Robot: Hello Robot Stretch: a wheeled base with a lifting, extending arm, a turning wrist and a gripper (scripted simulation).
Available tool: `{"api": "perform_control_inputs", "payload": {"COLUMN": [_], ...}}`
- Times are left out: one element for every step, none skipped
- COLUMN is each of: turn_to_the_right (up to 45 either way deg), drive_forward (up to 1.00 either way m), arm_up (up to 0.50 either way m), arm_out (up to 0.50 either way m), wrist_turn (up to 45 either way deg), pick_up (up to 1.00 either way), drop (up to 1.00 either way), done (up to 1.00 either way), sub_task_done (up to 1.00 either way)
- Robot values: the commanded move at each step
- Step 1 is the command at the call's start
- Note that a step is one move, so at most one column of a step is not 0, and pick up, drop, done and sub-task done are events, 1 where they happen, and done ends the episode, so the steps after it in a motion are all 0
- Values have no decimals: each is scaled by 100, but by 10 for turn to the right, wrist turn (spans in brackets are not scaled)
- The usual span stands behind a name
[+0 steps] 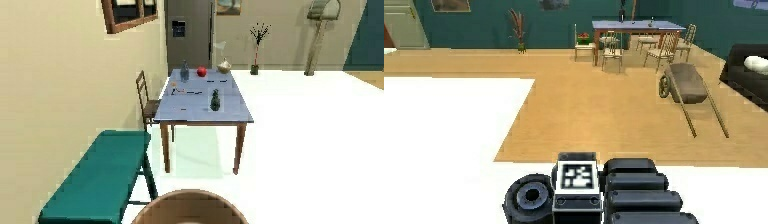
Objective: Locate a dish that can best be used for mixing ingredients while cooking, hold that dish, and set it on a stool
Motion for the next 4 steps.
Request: {"api": "perform_control_inputs", "payload": {"turn_to_the_right": [-150,120,-150,150], "drive_forward": [0,0,0,0], "arm_up": [0,0,0,0], "arm_out": [0,0,0,0], "wrist_turn": [0,0,0,0], "pick_up": [0,0,0,0], "drop": [0,0,0,0], "done": [0,0,0,0], "sub_task_done": [0,0,0,0]}}
